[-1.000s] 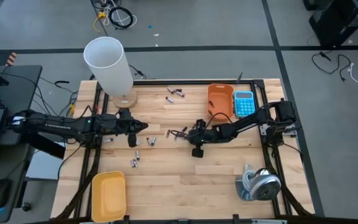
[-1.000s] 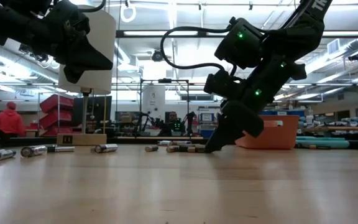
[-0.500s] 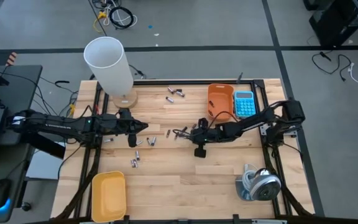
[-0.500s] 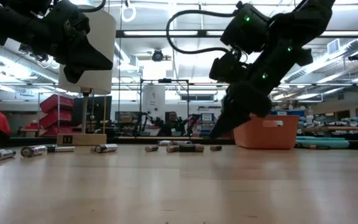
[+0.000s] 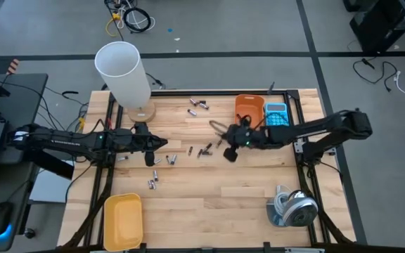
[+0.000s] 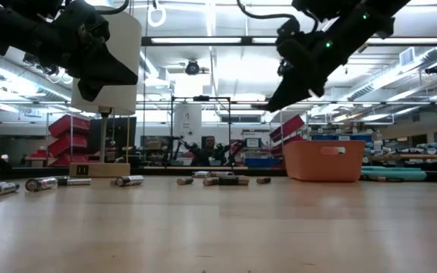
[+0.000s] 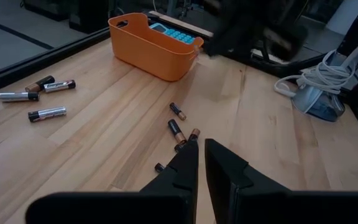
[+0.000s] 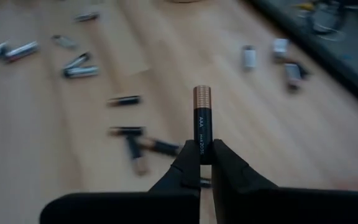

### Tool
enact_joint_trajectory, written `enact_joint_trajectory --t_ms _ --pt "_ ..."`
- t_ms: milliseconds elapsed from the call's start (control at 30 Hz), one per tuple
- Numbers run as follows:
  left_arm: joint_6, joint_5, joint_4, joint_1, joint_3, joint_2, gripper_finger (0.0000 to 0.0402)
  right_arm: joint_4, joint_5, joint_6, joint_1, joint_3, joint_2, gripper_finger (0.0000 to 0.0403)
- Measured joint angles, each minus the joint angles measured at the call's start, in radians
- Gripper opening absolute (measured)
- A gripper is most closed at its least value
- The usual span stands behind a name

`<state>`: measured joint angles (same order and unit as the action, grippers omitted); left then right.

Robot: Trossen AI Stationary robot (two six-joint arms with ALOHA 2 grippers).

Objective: Sort batteries
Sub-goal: Put the black battery into the orange bin

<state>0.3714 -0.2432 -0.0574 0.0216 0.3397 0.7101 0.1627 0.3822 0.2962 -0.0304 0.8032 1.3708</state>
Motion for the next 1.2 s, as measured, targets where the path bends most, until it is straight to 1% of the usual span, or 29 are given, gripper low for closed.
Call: enact_joint_trajectory --t_ms 100,267,400,600,733,1033,1200 --pt "0.0 0.0 0.0 0.0 0.0 0.0 0.003 0.079 0.036 0.026 -0.048 0.0 -0.048 0.0007" --pt "0.0 0.0 0.0 0.0 0.0 0.0 0.003 0.22 0.044 0.09 -0.15 0.001 -0.086 0.0007" --pt "0.0 0.0 0.0 0.0 0.0 0.0 0.003 0.319 0.044 0.134 -0.228 0.001 -0.086 0.0007" --pt "-0.002 0.0 0.001 0.0 0.0 0.0 0.003 0.398 0.039 0.182 -0.313 0.001 -0.067 0.0007" --pt "-0.005 -0.001 0.003 0.0 0.0 0.003 0.003 0.408 0.014 0.192 -0.338 0.001 -0.048 0.0007" --pt "-0.007 -0.01 0.004 0.0 0.0 0.016 0.003 0.408 -0.016 0.199 -0.347 0.001 -0.014 0.0008" --pt "-0.008 -0.018 0.004 0.0 0.0 0.019 0.003 0.408 -0.02 0.199 -0.347 0.001 -0.014 0.002"
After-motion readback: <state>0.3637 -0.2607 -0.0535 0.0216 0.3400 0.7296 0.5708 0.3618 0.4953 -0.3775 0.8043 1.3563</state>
